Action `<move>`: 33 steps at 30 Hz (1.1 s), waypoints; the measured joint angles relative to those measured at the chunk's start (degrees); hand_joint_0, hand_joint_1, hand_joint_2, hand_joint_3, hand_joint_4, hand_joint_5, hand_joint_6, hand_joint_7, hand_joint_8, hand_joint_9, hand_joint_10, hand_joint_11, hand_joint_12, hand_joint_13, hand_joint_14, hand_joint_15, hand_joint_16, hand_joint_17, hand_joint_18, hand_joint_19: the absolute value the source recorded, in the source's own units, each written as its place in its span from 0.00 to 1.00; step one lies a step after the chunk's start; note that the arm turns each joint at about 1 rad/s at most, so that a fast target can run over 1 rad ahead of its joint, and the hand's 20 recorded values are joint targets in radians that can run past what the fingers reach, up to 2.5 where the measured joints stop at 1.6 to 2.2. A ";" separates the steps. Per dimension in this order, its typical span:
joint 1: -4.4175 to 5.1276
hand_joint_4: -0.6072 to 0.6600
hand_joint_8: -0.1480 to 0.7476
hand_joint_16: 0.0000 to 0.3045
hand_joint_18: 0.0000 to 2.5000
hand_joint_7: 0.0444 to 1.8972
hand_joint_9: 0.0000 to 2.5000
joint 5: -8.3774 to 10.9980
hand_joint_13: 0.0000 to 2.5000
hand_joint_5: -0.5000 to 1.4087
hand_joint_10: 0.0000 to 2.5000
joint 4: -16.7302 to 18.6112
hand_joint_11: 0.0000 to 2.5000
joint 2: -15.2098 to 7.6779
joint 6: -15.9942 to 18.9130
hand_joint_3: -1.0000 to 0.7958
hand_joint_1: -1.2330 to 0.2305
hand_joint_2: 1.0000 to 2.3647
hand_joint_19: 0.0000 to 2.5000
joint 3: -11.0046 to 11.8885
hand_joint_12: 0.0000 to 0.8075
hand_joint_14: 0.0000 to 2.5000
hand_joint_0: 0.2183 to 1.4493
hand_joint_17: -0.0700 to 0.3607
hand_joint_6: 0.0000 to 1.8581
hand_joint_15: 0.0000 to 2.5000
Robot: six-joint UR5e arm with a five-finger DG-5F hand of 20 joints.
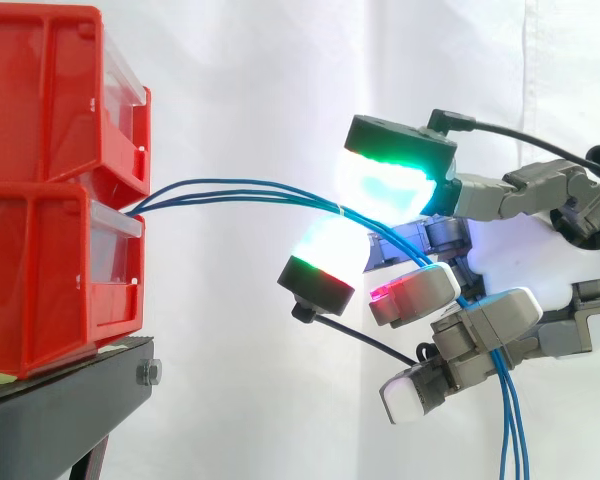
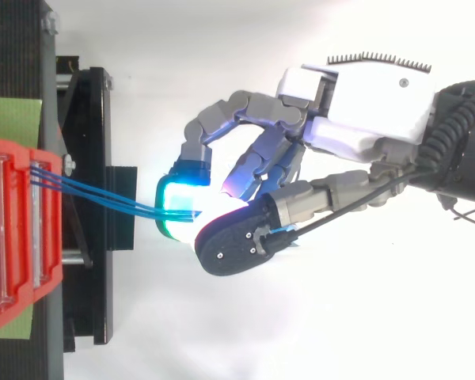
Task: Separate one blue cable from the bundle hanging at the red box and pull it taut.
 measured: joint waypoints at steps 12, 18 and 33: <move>-0.01 0.48 0.42 0.16 0.26 0.48 0.44 0.06 0.56 0.15 0.00 -0.03 0.59 0.00 -0.01 0.28 0.25 0.00 0.22 0.00 0.37 0.00 0.43 0.42 0.49 0.57; -0.02 0.51 0.45 0.17 0.26 0.47 0.44 0.08 0.56 0.15 0.00 -0.09 0.58 0.00 -0.07 0.28 0.29 0.00 0.24 0.00 0.39 0.00 0.28 0.43 0.48 0.57; -0.01 0.52 0.44 0.17 0.27 0.46 0.46 0.15 0.57 0.15 0.00 -0.09 0.58 0.00 -0.18 0.28 0.46 0.00 0.25 0.00 0.37 0.00 0.30 0.43 0.47 0.58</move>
